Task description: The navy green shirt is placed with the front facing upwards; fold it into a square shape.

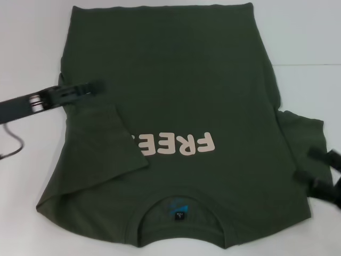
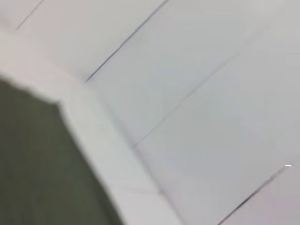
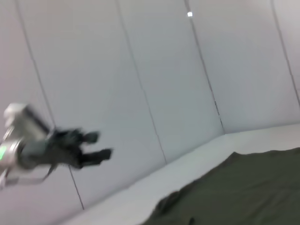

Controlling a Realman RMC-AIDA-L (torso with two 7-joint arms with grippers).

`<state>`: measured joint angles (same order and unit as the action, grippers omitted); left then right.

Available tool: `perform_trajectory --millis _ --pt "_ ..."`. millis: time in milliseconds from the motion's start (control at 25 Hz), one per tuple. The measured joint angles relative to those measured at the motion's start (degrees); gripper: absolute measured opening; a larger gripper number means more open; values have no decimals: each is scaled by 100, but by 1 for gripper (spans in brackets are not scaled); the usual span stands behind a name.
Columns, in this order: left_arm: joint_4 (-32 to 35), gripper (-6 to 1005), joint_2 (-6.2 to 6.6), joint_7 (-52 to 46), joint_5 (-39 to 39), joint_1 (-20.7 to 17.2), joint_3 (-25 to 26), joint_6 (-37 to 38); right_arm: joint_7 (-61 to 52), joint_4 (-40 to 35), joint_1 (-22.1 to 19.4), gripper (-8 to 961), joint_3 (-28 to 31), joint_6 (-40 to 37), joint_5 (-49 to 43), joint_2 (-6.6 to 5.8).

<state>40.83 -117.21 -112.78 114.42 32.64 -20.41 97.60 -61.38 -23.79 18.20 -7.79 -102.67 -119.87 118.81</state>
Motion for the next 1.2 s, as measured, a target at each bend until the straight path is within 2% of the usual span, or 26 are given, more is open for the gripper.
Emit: perform_trajectory --millis 80,160,280,400,560,640,760,880,1000,1200 --pt "92 575 -60 435 -115 -225 242 315 -1046 -425 107 927 53 -181 -5 -10" --pt "239 584 -108 576 -117 -440 340 434 -2246 -911 265 927 6 -232 -36 -72" --pt "478 600 -124 674 -1 -664 325 580 -3864 -1530 516 927 -303 -260 -123 -278" --pt "779 616 -170 758 142 -851 315 697 -5273 -2000 686 927 -794 -267 -165 -572" --pt "1028 637 -212 730 549 -950 307 776 -7036 -2382 875 927 -1353 -119 -489 -1103" --pt "1054 643 -214 778 694 -958 303 818 -7609 -2428 968 927 -1425 -53 -762 -1342" --pt "1122 651 -216 1072 837 -992 297 992 -8237 -2435 1076 927 -1437 179 -1182 -1605" --pt "1234 750 -223 1397 991 -1018 293 1258 -8528 -2439 1171 927 -1443 348 -1579 -1722" --pt "1301 849 -225 1746 1171 -1049 286 1520 -8654 -2427 1246 927 -1448 513 -1939 -1768" --pt "1274 855 -240 2079 1295 -1065 281 1597 -8854 -2290 1380 927 -1564 840 -2193 -1748"
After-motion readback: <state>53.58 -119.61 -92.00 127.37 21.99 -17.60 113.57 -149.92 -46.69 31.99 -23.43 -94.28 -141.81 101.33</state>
